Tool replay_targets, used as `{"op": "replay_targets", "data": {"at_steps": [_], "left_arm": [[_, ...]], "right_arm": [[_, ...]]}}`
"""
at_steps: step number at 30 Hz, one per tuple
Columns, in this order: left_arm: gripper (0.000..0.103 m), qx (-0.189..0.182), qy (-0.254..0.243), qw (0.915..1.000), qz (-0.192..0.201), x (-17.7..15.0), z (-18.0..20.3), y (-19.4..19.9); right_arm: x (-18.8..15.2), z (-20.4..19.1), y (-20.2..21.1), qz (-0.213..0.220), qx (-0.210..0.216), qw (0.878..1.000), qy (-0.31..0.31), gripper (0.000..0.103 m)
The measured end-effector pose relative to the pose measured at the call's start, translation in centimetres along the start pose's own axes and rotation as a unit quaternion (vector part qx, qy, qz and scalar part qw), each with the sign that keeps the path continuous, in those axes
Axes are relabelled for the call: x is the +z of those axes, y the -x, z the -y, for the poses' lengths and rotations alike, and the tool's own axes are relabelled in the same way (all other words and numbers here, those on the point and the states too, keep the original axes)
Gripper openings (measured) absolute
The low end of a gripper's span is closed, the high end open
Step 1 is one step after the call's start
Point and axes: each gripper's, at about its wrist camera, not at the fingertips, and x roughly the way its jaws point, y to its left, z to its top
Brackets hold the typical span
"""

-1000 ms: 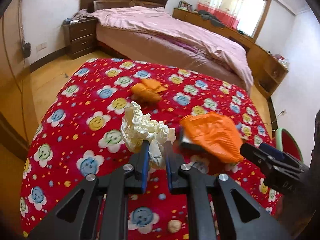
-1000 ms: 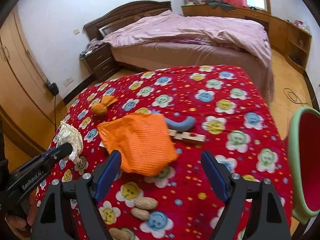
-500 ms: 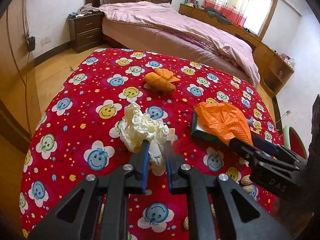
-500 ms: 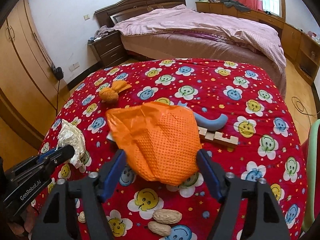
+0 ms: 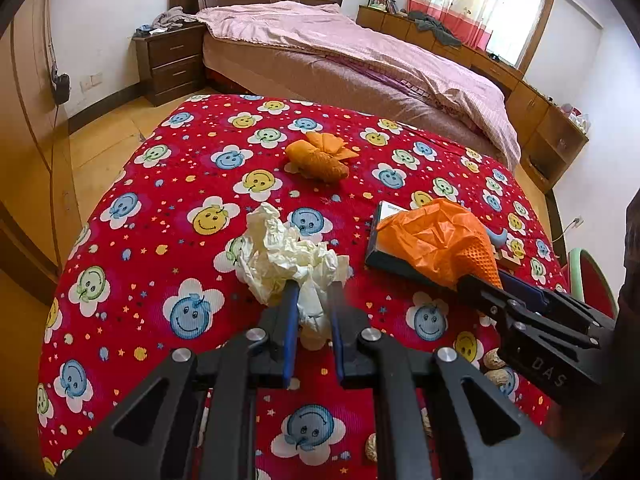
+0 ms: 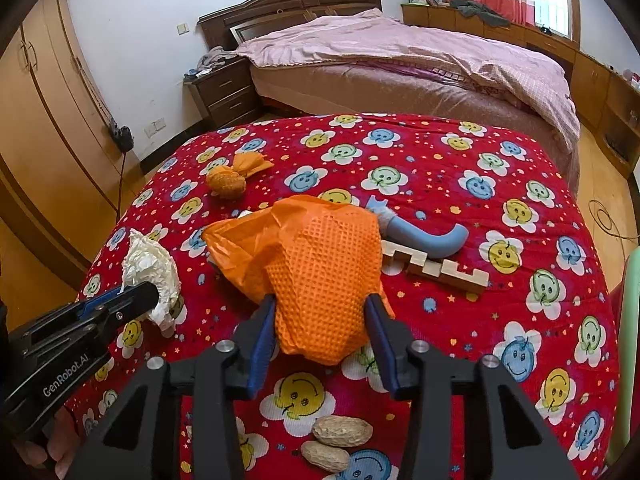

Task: Collect trash
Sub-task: 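Carry the orange mesh bag and white plastic over the red bucket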

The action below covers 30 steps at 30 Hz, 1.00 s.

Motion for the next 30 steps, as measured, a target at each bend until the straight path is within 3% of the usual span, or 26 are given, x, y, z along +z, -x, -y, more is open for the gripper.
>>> {"op": "replay_targets", "data": {"at_steps": [8,30], "left_arm": [[0.014,-0.006,-0.003,0.9999,0.007,0.0,0.4,0.7],[0.014,-0.036,-0.046,0.9979,0.028,-0.8,4.9,3.8]], "right_arm": [[-0.3,0.0,1.2,0.01,0.011,1.0,-0.006,0.023],[-2.8,2.8,7.3,0.058,0.004,0.998,-0.037,0.018]]}}
